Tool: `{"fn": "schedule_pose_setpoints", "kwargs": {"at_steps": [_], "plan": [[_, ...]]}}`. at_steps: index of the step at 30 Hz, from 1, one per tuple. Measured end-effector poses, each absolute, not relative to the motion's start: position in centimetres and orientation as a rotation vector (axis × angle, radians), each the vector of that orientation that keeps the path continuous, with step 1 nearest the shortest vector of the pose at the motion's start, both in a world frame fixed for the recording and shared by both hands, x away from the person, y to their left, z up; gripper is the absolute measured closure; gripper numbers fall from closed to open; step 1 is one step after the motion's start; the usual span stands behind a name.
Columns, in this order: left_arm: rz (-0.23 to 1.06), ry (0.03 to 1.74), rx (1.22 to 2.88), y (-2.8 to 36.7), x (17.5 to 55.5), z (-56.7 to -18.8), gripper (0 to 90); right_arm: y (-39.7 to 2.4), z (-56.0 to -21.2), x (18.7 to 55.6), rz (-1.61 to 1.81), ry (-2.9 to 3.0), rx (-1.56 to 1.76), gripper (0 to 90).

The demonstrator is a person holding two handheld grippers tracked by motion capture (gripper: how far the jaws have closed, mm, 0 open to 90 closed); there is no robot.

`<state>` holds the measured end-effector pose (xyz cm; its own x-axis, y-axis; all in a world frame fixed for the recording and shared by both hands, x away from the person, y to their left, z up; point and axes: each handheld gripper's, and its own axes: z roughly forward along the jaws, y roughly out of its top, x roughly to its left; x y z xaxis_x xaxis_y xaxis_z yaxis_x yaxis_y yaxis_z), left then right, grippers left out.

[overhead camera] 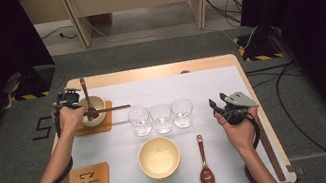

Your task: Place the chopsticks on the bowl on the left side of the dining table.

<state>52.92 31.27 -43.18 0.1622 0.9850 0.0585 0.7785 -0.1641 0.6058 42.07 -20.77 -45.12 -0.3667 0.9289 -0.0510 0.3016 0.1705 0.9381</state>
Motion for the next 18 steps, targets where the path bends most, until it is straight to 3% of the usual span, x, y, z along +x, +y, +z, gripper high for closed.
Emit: {"fn": "schedule_pose_setpoints", "kwargs": {"at_steps": [18], "plan": [[0.624,1.646,1.891,32.8,51.4,-41.8,85.4,-20.8,-45.1,42.1,1.212,1.777,1.159,50.7]]}}
